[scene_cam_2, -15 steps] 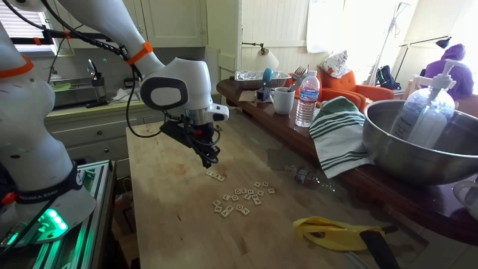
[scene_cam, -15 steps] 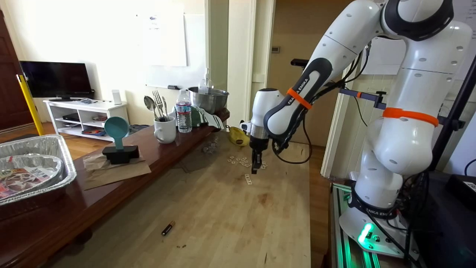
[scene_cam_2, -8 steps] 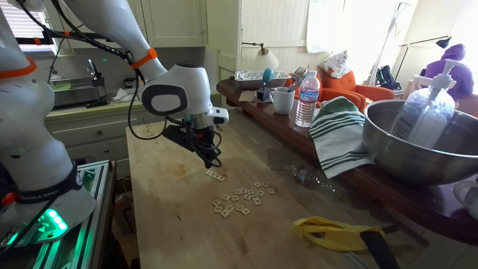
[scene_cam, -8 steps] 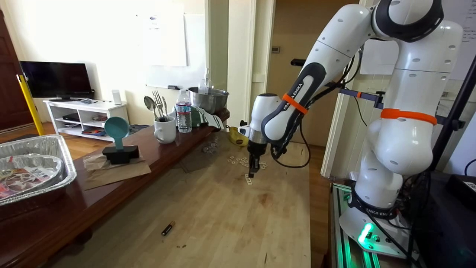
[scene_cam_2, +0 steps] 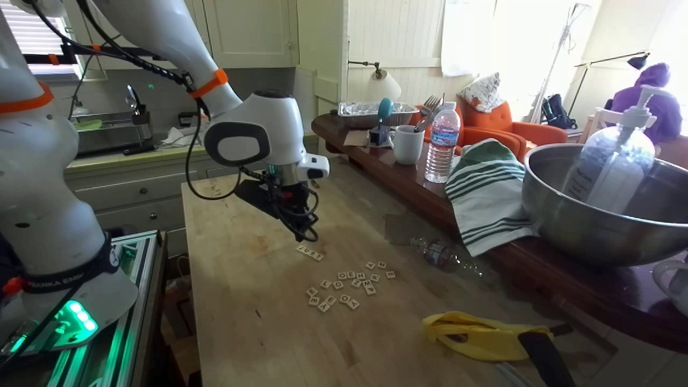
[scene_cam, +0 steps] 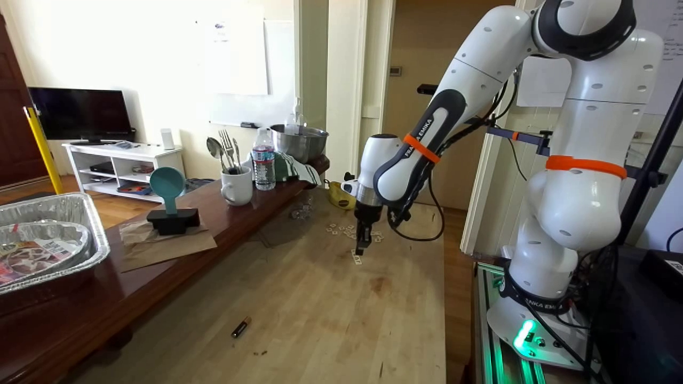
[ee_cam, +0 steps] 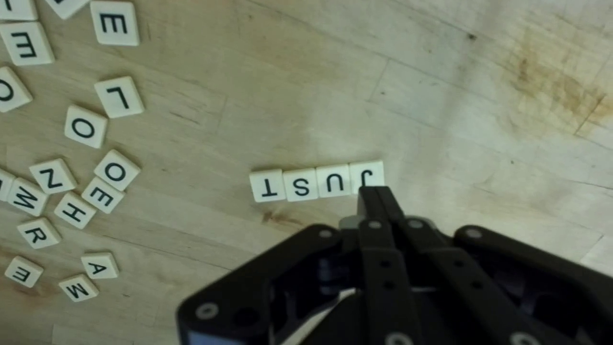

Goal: Align the blocks on the table

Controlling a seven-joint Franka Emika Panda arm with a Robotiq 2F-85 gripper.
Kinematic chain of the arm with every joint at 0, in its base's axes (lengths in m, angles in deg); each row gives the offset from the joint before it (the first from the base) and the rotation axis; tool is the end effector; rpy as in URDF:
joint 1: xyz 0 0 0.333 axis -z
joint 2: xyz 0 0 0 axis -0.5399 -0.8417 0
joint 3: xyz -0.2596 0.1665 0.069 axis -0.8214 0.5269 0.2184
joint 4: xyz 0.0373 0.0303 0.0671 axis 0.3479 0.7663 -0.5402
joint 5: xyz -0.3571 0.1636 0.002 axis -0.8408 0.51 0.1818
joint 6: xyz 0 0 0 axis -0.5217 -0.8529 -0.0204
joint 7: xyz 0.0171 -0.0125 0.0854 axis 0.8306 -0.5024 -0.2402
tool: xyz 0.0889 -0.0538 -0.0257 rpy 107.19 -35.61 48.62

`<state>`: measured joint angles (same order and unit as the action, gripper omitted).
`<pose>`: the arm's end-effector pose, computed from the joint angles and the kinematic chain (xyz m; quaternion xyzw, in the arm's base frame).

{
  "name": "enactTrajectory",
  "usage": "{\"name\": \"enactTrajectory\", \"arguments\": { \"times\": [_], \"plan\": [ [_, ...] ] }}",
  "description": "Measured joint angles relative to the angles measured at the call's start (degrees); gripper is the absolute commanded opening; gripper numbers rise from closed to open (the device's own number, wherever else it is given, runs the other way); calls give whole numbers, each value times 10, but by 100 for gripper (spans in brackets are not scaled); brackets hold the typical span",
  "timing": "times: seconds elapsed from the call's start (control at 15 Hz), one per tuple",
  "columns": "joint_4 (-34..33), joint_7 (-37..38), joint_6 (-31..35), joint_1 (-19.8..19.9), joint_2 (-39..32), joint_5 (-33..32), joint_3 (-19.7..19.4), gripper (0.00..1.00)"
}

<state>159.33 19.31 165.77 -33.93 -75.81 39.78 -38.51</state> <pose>0.4091 -0.0306 0.2418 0.9714 0.2284 0.0646 0.0038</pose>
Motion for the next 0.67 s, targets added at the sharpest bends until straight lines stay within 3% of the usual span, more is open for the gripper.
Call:
{"name": "enactTrajectory", "arguments": {
  "times": [0.67],
  "plan": [
    [-13, -23, 26, 6, -44, 42, 21, 0]
  ]
}}
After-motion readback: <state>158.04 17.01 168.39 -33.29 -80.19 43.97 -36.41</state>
